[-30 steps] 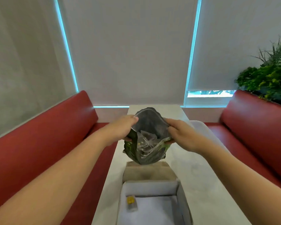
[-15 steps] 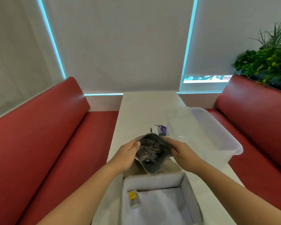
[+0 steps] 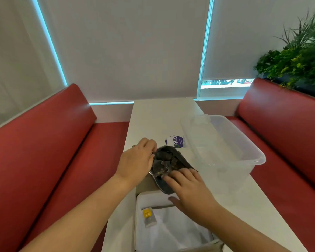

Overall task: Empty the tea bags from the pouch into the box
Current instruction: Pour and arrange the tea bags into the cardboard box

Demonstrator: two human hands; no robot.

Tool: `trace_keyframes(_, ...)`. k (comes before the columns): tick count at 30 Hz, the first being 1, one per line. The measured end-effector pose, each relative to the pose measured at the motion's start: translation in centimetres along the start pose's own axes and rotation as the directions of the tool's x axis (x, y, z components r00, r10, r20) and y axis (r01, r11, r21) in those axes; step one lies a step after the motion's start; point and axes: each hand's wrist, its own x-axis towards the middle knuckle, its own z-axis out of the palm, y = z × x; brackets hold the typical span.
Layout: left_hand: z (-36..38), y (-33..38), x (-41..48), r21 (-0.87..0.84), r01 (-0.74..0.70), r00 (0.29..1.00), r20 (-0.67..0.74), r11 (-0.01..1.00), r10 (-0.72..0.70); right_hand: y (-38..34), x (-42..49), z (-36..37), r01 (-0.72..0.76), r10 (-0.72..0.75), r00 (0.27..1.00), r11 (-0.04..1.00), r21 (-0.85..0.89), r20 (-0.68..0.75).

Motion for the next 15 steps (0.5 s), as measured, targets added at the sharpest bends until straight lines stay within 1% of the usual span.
trace_keyframes(2,0.0,-0.1,0.0,0.084,-0.134,0.991,0.031,0.987,0.131,0.1,0.6,0.6,-0.021,0.022,1.0,0.999,-0.037,0.022)
trace_keyframes(4,0.1,-0.6,0.1,0.125,-0.202,0.977,0.099,0.971,0.19,0.4,0.9,0.4,-0.019,0.022,0.999,0.998,-0.066,0.045)
trace_keyframes(6,0.0,-0.6,0.2,0.15,-0.21,0.968,0.173,0.966,0.184,0.5,0.7,0.1,0.02,-0.016,0.998,0.997,-0.068,0.067)
trace_keyframes(8,-0.2,-0.4,0.6,0.17,-0.177,0.963,0.232,0.969,0.136,0.6,0.6,-0.1,0.061,-0.057,0.997,0.995,-0.075,0.049)
trace_keyframes(10,-0.4,0.0,1.2,0.186,-0.147,0.951,0.297,0.971,0.087,0.8,0.6,-0.2,0.062,-0.058,0.998,0.991,-0.115,0.037)
trace_keyframes(12,-0.6,0.1,1.8,0.164,-0.148,0.926,0.369,0.975,0.078,0.9,0.5,-0.3,0.08,-0.07,0.994,0.988,-0.134,0.08)
trace_keyframes(13,-0.7,0.1,1.9,0.125,-0.153,0.91,0.404,0.98,0.09,0.8,0.5,-0.5,0.093,-0.08,0.991,0.989,-0.115,0.11)
trace_keyframes(14,-0.7,0.2,2.0,0.078,-0.159,0.893,0.437,0.984,0.11,0.8,0.5,-0.9,0.081,-0.072,0.985,0.995,-0.054,0.156)
trace_keyframes(15,-0.8,0.3,2.0,0.028,-0.163,0.875,0.465,0.986,0.131,0.7,0.7,-1.4,0.023,-0.034,0.975,0.998,0.052,0.219)
